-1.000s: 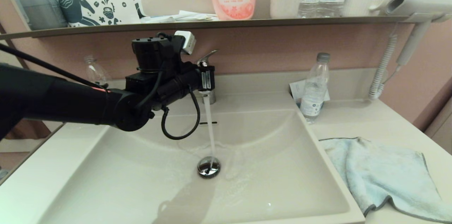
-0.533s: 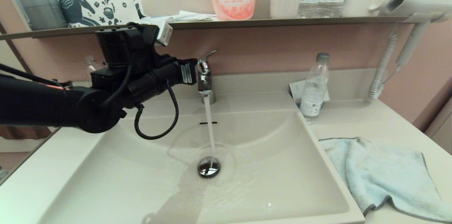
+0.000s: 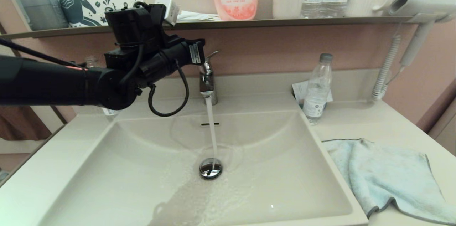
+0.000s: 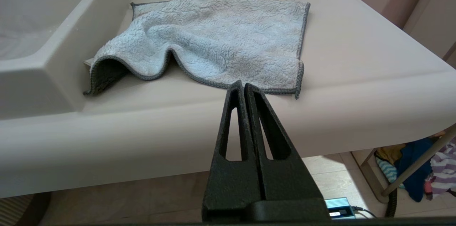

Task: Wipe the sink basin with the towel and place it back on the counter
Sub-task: Turn off the faucet

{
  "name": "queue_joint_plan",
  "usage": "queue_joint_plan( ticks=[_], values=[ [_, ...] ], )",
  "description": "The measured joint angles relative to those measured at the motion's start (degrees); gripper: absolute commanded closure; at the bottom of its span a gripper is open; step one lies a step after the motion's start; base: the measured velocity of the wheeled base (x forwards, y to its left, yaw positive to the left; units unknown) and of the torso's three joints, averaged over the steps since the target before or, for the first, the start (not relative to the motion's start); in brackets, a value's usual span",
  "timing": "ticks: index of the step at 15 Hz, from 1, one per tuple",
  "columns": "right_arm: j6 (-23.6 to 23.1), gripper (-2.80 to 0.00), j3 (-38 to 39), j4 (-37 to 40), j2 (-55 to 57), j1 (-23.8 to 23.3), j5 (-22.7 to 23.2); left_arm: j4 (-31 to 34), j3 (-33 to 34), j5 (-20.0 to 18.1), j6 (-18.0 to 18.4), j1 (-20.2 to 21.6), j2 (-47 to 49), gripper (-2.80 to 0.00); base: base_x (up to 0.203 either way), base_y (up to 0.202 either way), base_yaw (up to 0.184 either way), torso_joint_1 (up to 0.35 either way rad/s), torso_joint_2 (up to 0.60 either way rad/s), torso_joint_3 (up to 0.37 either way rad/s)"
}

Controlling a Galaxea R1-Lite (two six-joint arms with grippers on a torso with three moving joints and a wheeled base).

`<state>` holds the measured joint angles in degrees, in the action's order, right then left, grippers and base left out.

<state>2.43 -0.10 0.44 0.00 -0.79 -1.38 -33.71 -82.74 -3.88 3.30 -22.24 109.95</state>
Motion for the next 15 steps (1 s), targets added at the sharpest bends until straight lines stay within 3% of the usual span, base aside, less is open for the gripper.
queue_joint_plan(
  ticks=[4, 7, 15],
  values=[
    [0.02, 0.00, 0.00, 0.00, 0.00, 0.00, -0.02, 1.95, -6.89, 0.09, 0.09, -1.87, 4.60, 0.00, 0.000, 0.000, 0.000, 0.000, 0.00, 0.000],
    [0.01, 0.00, 0.00, 0.00, 0.00, 0.00, -0.02, 5.90, -8.30, 0.22, 0.06, -4.16, 6.35, 0.00, 0.000, 0.000, 0.000, 0.000, 0.00, 0.000],
    [0.02, 0.00, 0.00, 0.00, 0.00, 0.02, -0.02, 5.72, 0.49, 0.77, 0.00, -5.84, 3.56, 0.00, 0.000, 0.000, 0.000, 0.000, 0.00, 0.000]
  ],
)
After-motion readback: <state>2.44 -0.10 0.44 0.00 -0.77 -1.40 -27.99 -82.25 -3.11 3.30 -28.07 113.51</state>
